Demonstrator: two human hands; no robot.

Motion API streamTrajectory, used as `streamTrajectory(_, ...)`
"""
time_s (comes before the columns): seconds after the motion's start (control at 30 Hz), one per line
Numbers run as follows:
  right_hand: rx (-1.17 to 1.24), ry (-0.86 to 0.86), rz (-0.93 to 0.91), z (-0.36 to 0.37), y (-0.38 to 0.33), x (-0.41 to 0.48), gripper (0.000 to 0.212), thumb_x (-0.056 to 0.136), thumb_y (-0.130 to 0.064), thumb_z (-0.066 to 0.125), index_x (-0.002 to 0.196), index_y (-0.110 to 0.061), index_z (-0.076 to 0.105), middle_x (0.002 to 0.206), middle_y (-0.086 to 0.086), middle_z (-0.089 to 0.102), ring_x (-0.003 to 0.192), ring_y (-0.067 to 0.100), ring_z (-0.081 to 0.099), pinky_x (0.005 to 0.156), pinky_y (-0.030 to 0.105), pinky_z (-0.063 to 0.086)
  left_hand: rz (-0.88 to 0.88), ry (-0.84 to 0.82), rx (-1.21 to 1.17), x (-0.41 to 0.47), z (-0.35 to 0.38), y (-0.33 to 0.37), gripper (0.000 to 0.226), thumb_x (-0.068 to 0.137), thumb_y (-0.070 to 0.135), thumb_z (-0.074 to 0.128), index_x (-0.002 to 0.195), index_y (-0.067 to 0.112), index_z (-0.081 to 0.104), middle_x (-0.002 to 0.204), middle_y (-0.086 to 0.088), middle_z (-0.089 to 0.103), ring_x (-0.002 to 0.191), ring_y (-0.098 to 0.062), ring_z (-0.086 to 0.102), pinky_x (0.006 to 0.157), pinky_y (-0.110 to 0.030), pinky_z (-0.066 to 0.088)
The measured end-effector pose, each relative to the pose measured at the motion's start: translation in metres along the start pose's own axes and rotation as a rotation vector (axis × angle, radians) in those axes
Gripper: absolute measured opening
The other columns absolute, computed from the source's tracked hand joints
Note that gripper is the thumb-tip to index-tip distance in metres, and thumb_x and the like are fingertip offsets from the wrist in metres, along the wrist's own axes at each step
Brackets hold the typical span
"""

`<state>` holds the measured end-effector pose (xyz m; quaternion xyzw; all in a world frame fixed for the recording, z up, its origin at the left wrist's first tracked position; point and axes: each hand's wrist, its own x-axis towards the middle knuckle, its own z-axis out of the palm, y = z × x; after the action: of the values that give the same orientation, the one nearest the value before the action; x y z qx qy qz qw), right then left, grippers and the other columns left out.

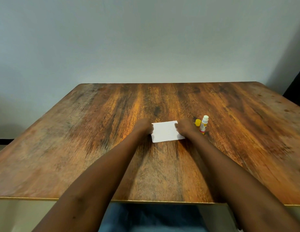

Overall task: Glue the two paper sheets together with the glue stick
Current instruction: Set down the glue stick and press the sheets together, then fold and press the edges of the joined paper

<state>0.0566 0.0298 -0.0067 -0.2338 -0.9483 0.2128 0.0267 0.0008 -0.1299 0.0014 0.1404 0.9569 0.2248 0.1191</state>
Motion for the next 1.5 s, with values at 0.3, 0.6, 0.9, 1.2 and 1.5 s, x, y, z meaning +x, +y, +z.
streamTrajectory(0.3, -0.052, 0.026, -0.271, -0.002, -0.032, 0.013, 0.032, 0.085, -0.011, 0.065, 0.114, 0.001, 0.065, 0.118, 0.019, 0.065, 0.105, 0.031, 0.062, 0.086, 0.034, 0.048, 0.109, 0.049, -0.012, 0.017, -0.009, 0.003, 0.029, 0.090, 0.012, 0.058, 0.114, -0.004, 0.063, 0.114, -0.017, 0.065, 0.096, -0.024, 0.059, 0.081, -0.032, 0.047)
streamTrajectory(0.6, -0.159, -0.236, -0.347, 0.005, -0.046, 0.031, 0.042, 0.078, -0.012, 0.072, 0.118, -0.005, 0.059, 0.124, 0.015, 0.059, 0.109, 0.029, 0.055, 0.081, 0.032, 0.043, 0.112, -0.079, 0.148, 0.028, -0.005, 0.003, 0.048, 0.082, 0.026, 0.070, 0.121, 0.001, 0.058, 0.121, -0.016, 0.063, 0.109, -0.029, 0.058, 0.086, -0.033, 0.045)
streamTrajectory(0.9, -0.028, -0.320, -0.323, 0.000, -0.048, 0.035, 0.026, 0.088, -0.010, 0.058, 0.113, -0.002, 0.060, 0.119, 0.017, 0.061, 0.101, 0.027, 0.055, 0.083, 0.036, 0.042, 0.075, -0.085, -0.062, 0.023, -0.010, -0.002, 0.047, 0.082, 0.020, 0.071, 0.123, 0.003, 0.055, 0.125, -0.014, 0.059, 0.116, -0.029, 0.053, 0.090, -0.034, 0.043)
streamTrajectory(1.2, 0.122, -0.249, -0.373, -0.005, -0.058, 0.027, 0.021, 0.088, -0.006, 0.058, 0.105, 0.000, 0.068, 0.112, 0.017, 0.066, 0.102, 0.029, 0.059, 0.085, 0.036, 0.047, -0.063, -0.014, -0.500, 0.015, -0.025, -0.010, 0.010, 0.088, 0.010, 0.062, 0.090, 0.001, 0.066, 0.077, -0.008, 0.059, 0.072, -0.017, 0.054, 0.059, -0.024, 0.040)
streamTrajectory(1.5, 0.309, -0.188, -0.378, -0.004, -0.067, 0.016, 0.019, 0.080, -0.005, 0.063, 0.095, -0.001, 0.074, 0.097, 0.018, 0.072, 0.080, 0.017, 0.054, 0.059, 0.022, 0.036, -0.069, 0.057, -0.518, 0.014, -0.026, -0.012, 0.024, 0.090, 0.002, 0.052, 0.067, 0.002, 0.061, 0.068, -0.009, 0.057, 0.054, -0.012, 0.049, 0.042, -0.019, 0.036)
